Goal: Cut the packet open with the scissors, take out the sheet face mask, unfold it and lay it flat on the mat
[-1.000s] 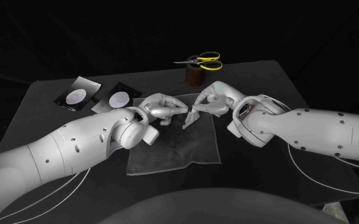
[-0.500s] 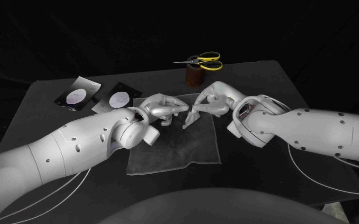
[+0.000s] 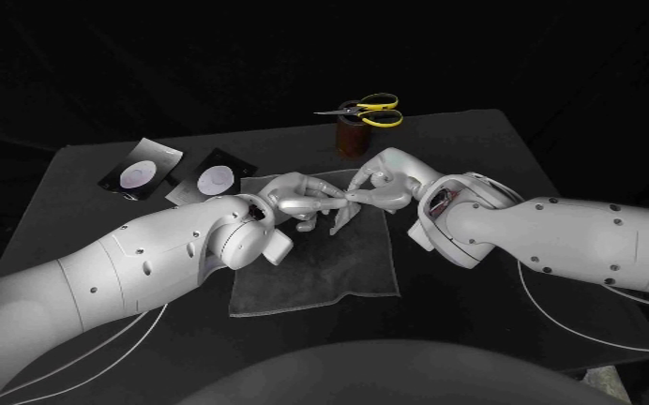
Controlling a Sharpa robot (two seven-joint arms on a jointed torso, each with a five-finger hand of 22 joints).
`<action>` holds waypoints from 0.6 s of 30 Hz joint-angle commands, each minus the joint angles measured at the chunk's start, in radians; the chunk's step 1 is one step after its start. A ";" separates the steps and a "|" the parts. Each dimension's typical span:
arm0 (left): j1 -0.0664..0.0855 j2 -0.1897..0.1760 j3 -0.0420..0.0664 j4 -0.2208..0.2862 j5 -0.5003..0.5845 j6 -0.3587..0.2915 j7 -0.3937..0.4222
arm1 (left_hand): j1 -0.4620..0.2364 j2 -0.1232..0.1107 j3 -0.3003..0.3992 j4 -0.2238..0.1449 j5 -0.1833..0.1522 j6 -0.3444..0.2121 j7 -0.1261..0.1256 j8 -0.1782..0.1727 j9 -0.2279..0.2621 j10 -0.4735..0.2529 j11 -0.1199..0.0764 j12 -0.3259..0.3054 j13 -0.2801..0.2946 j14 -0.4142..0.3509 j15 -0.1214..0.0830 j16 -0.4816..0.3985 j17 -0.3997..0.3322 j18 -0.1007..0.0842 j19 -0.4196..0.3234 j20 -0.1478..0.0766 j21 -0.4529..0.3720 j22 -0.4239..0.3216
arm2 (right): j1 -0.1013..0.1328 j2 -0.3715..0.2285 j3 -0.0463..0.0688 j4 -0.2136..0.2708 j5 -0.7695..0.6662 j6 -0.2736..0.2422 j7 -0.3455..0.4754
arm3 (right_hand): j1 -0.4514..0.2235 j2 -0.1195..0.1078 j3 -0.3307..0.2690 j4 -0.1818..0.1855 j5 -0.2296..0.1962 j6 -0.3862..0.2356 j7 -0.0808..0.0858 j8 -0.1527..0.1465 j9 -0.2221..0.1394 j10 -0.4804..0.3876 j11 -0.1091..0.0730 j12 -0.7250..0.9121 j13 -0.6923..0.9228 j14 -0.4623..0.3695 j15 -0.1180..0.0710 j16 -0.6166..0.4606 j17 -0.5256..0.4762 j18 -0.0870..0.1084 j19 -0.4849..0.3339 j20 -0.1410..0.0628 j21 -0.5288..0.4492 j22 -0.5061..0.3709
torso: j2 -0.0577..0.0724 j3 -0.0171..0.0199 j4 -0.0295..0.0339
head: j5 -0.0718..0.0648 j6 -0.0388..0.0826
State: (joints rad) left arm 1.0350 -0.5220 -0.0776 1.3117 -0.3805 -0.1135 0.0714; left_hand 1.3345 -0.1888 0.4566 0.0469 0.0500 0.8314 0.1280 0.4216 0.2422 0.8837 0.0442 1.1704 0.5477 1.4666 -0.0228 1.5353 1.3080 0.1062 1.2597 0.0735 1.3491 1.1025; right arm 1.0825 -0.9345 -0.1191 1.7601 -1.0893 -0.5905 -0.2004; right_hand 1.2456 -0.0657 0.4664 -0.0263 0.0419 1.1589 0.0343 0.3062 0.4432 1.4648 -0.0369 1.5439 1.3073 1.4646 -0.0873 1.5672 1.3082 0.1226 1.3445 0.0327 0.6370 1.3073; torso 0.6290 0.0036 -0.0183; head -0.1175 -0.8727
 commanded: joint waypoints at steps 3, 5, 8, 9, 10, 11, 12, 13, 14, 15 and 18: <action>-0.001 0.004 0.001 0.002 -0.017 0.034 0.003 | 0.019 0.006 0.005 -0.010 -0.001 0.023 -0.004 0.003 -0.002 -0.007 -0.005 0.007 0.002 0.016 0.006 -0.003 0.093 -0.005 0.000 0.009 -0.006 0.000 | 0.000 0.003 0.000 0.002 -0.002 0.000 0.008 | 0.004 0.018 0.012 -0.005 0.007 0.013 -0.006 0.027 0.024 0.101 -0.006 0.003 0.249 0.106 -0.007 0.004 0.263 0.020 0.006 -0.003 0.004 0.004 | 0.000 -0.0006 0.0002 | -0.001 0.000; -0.001 0.004 0.001 0.002 -0.018 0.031 0.008 | 0.024 0.010 0.007 -0.012 -0.001 0.033 -0.007 0.005 -0.002 -0.003 -0.008 0.010 0.006 0.015 0.004 -0.003 0.092 -0.004 0.000 0.009 -0.006 0.000 | 0.000 0.004 0.000 0.002 -0.003 0.001 0.008 | 0.004 0.018 0.012 -0.005 0.007 0.013 -0.006 0.027 0.024 0.101 -0.006 0.003 0.249 0.106 -0.007 0.004 0.263 0.020 0.006 -0.003 0.004 0.004 | 0.000 -0.0008 0.0002 | -0.003 0.000; -0.002 0.004 0.001 0.003 -0.017 0.026 0.018 | 0.026 0.016 0.010 -0.012 -0.001 0.042 -0.010 0.007 -0.003 0.009 -0.010 0.017 0.020 0.016 0.002 -0.003 0.093 -0.004 0.000 0.008 -0.005 0.001 | 0.000 0.006 0.000 0.001 -0.001 0.004 0.008 | 0.004 0.018 0.012 -0.005 0.007 0.013 -0.006 0.027 0.024 0.101 -0.006 0.003 0.249 0.106 -0.007 0.004 0.263 0.020 0.006 -0.003 0.004 0.004 | 0.000 -0.0008 -0.0003 | -0.002 0.000; -0.003 0.004 0.001 0.004 -0.016 0.024 0.021 | 0.026 0.017 0.010 -0.011 -0.001 0.043 -0.010 0.007 -0.003 0.010 -0.010 0.018 0.022 0.016 0.002 -0.003 0.094 -0.004 0.000 0.008 -0.005 0.001 | 0.000 0.006 0.000 0.001 -0.001 0.005 0.007 | 0.004 0.018 0.012 -0.005 0.007 0.013 -0.006 0.027 0.024 0.101 -0.006 0.003 0.249 0.106 -0.007 0.004 0.263 0.020 0.006 -0.003 0.004 0.004 | 0.000 -0.0010 -0.0004 | -0.002 0.000; -0.003 0.004 0.001 0.004 -0.015 0.022 0.023 | 0.026 0.020 0.011 -0.011 -0.001 0.048 -0.011 0.008 -0.003 0.015 -0.012 0.020 0.027 0.016 0.001 -0.003 0.094 -0.004 0.001 0.007 -0.005 0.002 | 0.000 0.007 0.000 0.001 -0.001 0.006 0.007 | 0.004 0.018 0.012 -0.005 0.007 0.013 -0.006 0.027 0.024 0.101 -0.006 0.003 0.249 0.106 -0.007 0.004 0.263 0.020 0.006 -0.003 0.004 0.004 | 0.000 -0.0009 -0.0004 | -0.002 0.000; -0.003 0.004 0.001 0.004 -0.013 0.020 0.027 | 0.025 0.025 0.012 -0.009 -0.001 0.055 -0.014 0.009 -0.004 0.023 -0.013 0.025 0.035 0.016 0.000 -0.003 0.094 -0.005 0.002 0.007 -0.004 0.003 | 0.000 0.007 0.000 0.000 0.000 0.008 0.007 | 0.004 0.018 0.012 -0.005 0.007 0.013 -0.006 0.027 0.024 0.101 -0.006 0.003 0.249 0.106 -0.007 0.004 0.263 0.020 0.006 -0.003 0.004 0.004 | 0.000 -0.0008 -0.0004 | -0.003 0.000; -0.003 0.004 0.001 0.004 -0.010 0.017 0.030 | 0.025 0.027 0.012 -0.008 -0.002 0.058 -0.015 0.010 -0.004 0.026 -0.014 0.026 0.037 0.017 -0.001 -0.002 0.095 -0.004 0.001 0.006 -0.004 0.002 | 0.000 0.007 0.000 -0.001 0.000 0.010 0.006 | 0.004 0.018 0.012 -0.005 0.007 0.013 -0.006 0.027 0.024 0.101 -0.006 0.003 0.249 0.106 -0.007 0.004 0.263 0.020 0.006 -0.003 0.004 0.004 | 0.000 -0.0011 -0.0004 | -0.003 0.000; -0.003 0.003 0.001 0.005 -0.008 0.014 0.033 | 0.025 0.029 0.013 -0.007 -0.001 0.061 -0.016 0.010 -0.004 0.029 -0.015 0.028 0.040 0.017 -0.002 -0.002 0.096 -0.005 0.002 0.006 -0.004 0.004 | 0.000 0.008 0.000 -0.001 0.000 0.011 0.006 | 0.004 0.018 0.012 -0.005 0.007 0.013 -0.006 0.027 0.024 0.101 -0.006 0.003 0.249 0.106 -0.007 0.004 0.263 0.020 0.006 -0.003 0.004 0.004 | 0.000 -0.0010 -0.0004 | -0.003 0.000; -0.003 0.003 0.001 0.005 -0.006 0.012 0.036 | 0.024 0.033 0.014 -0.006 -0.001 0.064 -0.017 0.010 -0.005 0.035 -0.017 0.030 0.046 0.018 -0.003 -0.002 0.096 -0.005 0.003 0.005 -0.003 0.005 | 0.000 0.008 0.000 -0.002 0.000 0.012 0.005 | 0.004 0.018 0.012 -0.005 0.007 0.013 -0.006 0.027 0.024 0.101 -0.006 0.003 0.249 0.106 -0.007 0.004 0.263 0.020 0.006 -0.003 0.004 0.004 | 0.000 -0.0012 -0.0004 | -0.003 0.000; -0.003 0.003 0.001 0.005 -0.004 0.009 0.039 | 0.024 0.035 0.014 -0.005 -0.001 0.067 -0.018 0.011 -0.005 0.037 -0.017 0.031 0.048 0.018 -0.004 -0.002 0.097 -0.005 0.004 0.004 -0.003 0.006 | 0.000 0.008 0.000 -0.002 0.001 0.013 0.005 | 0.004 0.018 0.012 -0.005 0.007 0.013 -0.006 0.027 0.024 0.101 -0.006 0.003 0.249 0.106 -0.007 0.004 0.263 0.020 0.006 -0.003 0.004 0.004 | 0.000 -0.0013 -0.0003 | -0.004 0.000; -0.003 0.002 0.001 0.005 0.003 0.001 0.047 | 0.024 0.046 0.017 -0.002 -0.002 0.083 -0.023 0.015 -0.005 0.053 -0.022 0.039 0.063 0.019 -0.008 -0.001 0.099 -0.006 0.006 0.002 -0.001 0.009 | 0.000 0.008 0.000 -0.003 0.001 0.015 0.004 | 0.004 0.018 0.012 -0.005 0.007 0.013 -0.006 0.027 0.024 0.101 -0.006 0.003 0.249 0.106 -0.007 0.004 0.263 0.020 0.006 -0.003 0.004 0.004 | 0.000 -0.0011 0.0000 | -0.004 0.000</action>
State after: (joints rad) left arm 1.0315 -0.5218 -0.0774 1.3139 -0.3893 -0.1070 0.0871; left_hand 1.3571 -0.1466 0.4694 0.0429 0.0499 0.9123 0.1014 0.4335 0.2381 0.9348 0.0209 1.2056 0.6116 1.4666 -0.0229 1.5333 1.3080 0.1062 1.2596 0.0734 1.3490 1.1112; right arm 1.0825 -0.9273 -0.1190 1.7573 -1.0878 -0.5885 -0.2005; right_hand 1.2456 -0.0657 0.4664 -0.0265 0.0463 1.1582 0.0336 0.3062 0.4433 1.4669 -0.0391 1.5402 1.3081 1.4667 -0.0895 1.5674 1.3073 0.1320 1.3445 0.0327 0.6369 1.3081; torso 0.6289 0.0025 -0.0185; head -0.1211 -0.8727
